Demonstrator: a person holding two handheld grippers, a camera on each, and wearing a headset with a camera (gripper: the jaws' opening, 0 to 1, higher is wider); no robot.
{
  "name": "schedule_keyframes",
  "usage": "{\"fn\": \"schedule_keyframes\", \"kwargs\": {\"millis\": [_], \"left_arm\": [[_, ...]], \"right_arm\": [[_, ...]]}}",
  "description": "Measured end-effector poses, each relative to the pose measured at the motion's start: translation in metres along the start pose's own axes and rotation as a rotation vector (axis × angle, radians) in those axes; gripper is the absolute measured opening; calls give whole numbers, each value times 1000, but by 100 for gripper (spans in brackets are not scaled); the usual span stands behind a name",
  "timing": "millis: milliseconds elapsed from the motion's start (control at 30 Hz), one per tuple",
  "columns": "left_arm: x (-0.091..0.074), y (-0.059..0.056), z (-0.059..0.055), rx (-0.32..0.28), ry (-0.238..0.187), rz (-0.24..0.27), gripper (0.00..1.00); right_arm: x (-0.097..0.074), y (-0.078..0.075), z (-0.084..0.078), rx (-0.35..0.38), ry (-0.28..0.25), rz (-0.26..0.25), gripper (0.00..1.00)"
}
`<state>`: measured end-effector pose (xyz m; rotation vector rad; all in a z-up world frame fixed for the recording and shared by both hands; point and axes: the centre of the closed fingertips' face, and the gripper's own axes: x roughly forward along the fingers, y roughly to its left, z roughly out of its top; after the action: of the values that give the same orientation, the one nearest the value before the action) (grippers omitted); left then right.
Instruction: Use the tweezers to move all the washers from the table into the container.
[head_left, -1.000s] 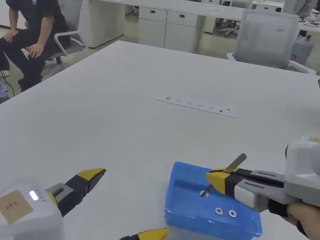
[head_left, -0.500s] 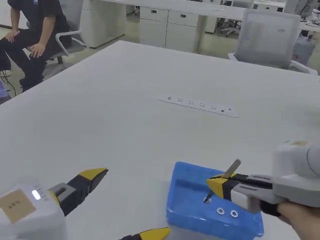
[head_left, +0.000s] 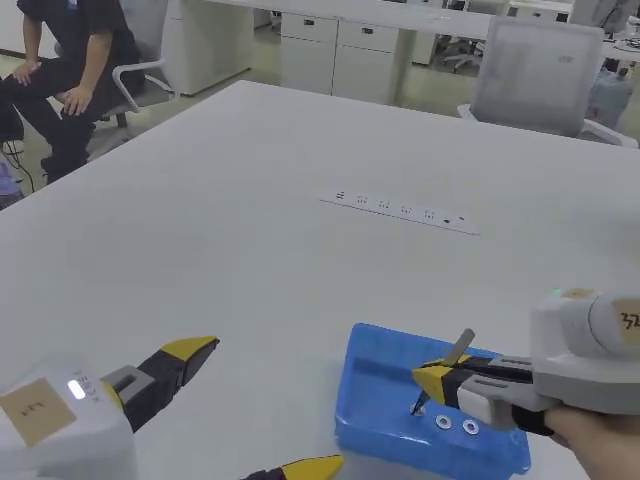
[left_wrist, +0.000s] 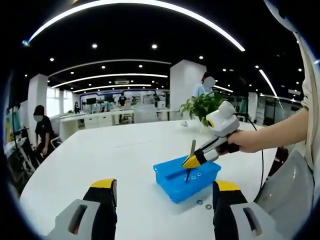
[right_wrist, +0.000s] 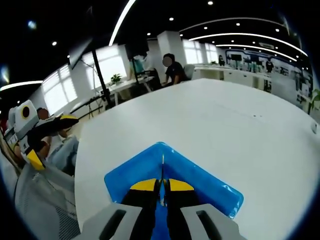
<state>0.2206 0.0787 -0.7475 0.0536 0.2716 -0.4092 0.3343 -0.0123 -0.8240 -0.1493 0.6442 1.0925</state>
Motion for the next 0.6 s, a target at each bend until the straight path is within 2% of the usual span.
{"fn": "schedule_keyframes", "kwargs": {"millis": [367, 600], "left_arm": [[0, 1, -1, 0, 0, 1, 79], [0, 0, -2, -1, 4, -5, 79]], "right_arm": [[5, 2, -3, -12, 19, 11, 3], [5, 0, -5, -22, 23, -1, 3]]}}
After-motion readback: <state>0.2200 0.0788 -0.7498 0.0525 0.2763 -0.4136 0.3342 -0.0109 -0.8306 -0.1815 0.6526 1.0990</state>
